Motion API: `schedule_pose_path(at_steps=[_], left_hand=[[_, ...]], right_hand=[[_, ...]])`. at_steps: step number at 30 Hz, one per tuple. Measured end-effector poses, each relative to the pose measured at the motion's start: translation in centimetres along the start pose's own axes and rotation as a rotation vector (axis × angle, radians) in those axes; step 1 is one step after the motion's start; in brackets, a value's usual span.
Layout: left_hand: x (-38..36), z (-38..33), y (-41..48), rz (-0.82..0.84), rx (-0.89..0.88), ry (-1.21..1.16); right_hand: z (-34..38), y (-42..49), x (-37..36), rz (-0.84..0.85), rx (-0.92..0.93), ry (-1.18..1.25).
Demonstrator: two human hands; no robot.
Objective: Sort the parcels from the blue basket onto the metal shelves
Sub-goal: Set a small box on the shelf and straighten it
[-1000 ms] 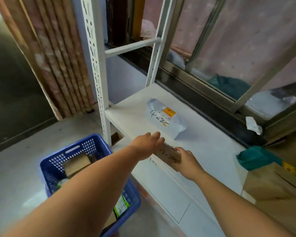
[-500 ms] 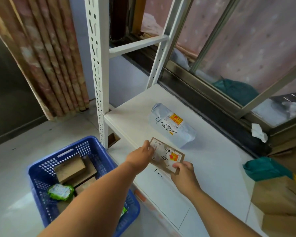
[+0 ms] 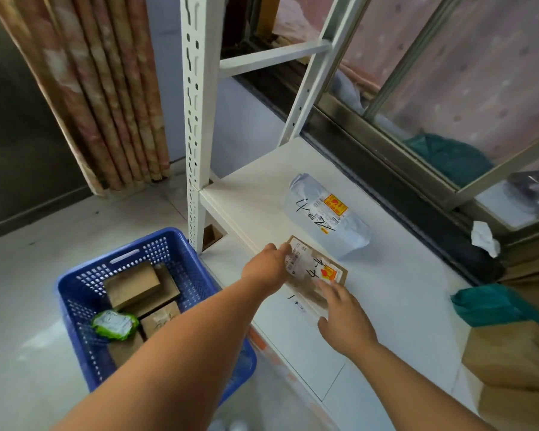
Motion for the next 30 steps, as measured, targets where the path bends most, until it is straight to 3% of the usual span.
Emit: schedule_pose_path(at_steps=[4, 8, 11, 15, 19, 24, 27, 30], left_hand=[[0.2, -0.1, 0.6, -0.021, 0.169, -0.197], [0.4, 0.0, 1.3, -0.058, 0.275, -0.237], [0.5, 0.1, 1.8, -0.018, 0.316, -0.283], [0.4, -0.2, 2.1, 0.017, 0.327, -0.334], [0.3, -0.2, 2.2, 0.051, 0.339, -0.437], [0.9, -1.3, 1.7, 0.136, 0.302, -0.807], [1.0, -2.6, 1.5, 0.149, 0.233, -0.844], [1.0, -4.5, 0.9, 0.170, 0.133, -0.863]], right_hand=[[-0.1, 0.7, 0.5, 0.006, -0.019, 0.052], [0.2, 1.0, 0.4, 0.107, -0.005, -0.010], [0.5, 1.0, 0.4, 0.042, 0.005, -0.006], [-0.5, 2.3, 0.3, -0.197, -0.165, 0.445], [-1.0, 3.4, -0.1, -0.147, -0.232, 0.774], [-2.4, 3.2, -0.5, -0.035, -0.431, 0.853], [-2.7, 1.9, -0.5, 0.068, -0.487, 0.888], [-3.3, -0.1, -0.3, -0.017, -0.530, 0.695]])
Point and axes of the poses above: each hand's wrist, its own y-axis towards the middle knuckle, its own x-axis out of the back of the hand, z = x × y, the point moved 1 cm from there along y, towards the middle knuckle, and after that the axes turned 7 degrees about y, right-handed, at the moved point
